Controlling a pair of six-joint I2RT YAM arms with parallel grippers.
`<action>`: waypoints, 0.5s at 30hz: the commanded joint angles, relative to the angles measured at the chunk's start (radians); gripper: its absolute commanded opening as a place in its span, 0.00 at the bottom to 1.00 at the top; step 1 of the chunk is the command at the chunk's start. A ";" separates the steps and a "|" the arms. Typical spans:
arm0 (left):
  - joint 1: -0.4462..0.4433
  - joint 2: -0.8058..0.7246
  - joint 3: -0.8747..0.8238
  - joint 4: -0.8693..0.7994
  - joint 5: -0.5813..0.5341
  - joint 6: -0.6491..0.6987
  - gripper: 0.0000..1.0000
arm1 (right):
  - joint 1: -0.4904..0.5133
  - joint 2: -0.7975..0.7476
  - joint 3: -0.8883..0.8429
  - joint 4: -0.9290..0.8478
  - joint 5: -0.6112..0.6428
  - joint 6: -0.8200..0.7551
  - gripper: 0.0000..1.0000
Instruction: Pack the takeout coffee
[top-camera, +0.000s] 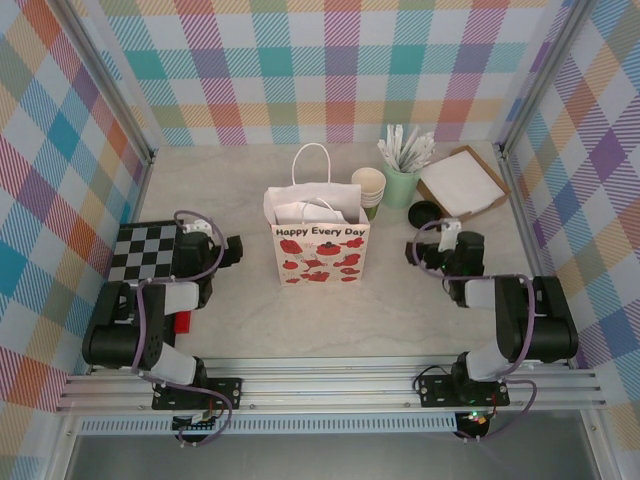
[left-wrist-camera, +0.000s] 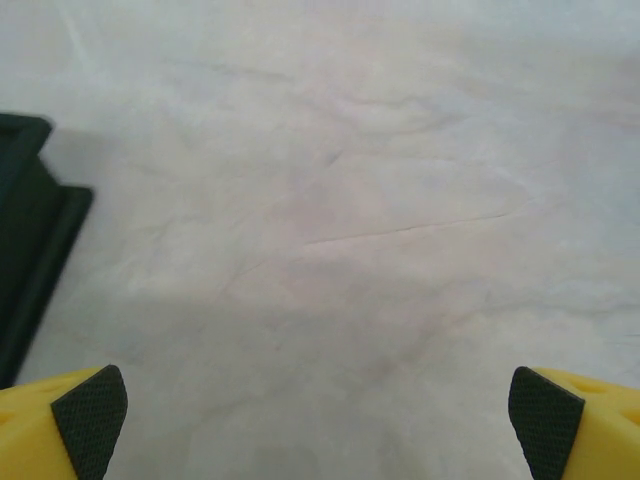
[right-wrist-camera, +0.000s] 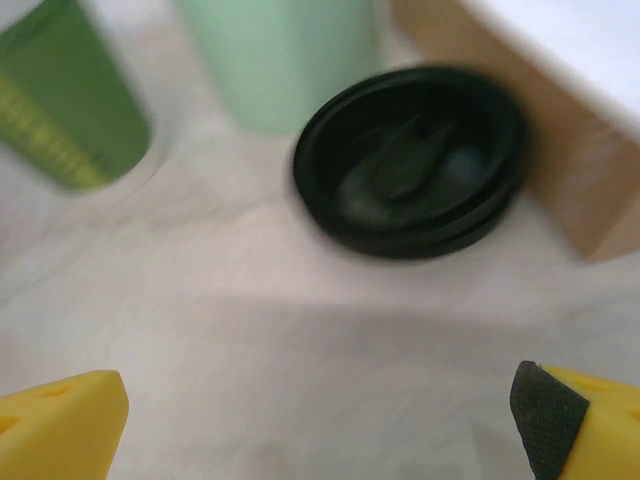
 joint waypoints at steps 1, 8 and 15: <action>-0.006 0.053 -0.061 0.267 0.071 0.064 1.00 | 0.009 0.011 -0.021 0.226 0.101 -0.043 1.00; -0.030 0.061 0.014 0.121 -0.041 0.050 1.00 | -0.002 0.022 0.049 0.109 0.201 0.016 1.00; -0.030 0.058 0.013 0.122 -0.035 0.052 1.00 | -0.028 0.024 0.061 0.087 0.060 -0.005 1.00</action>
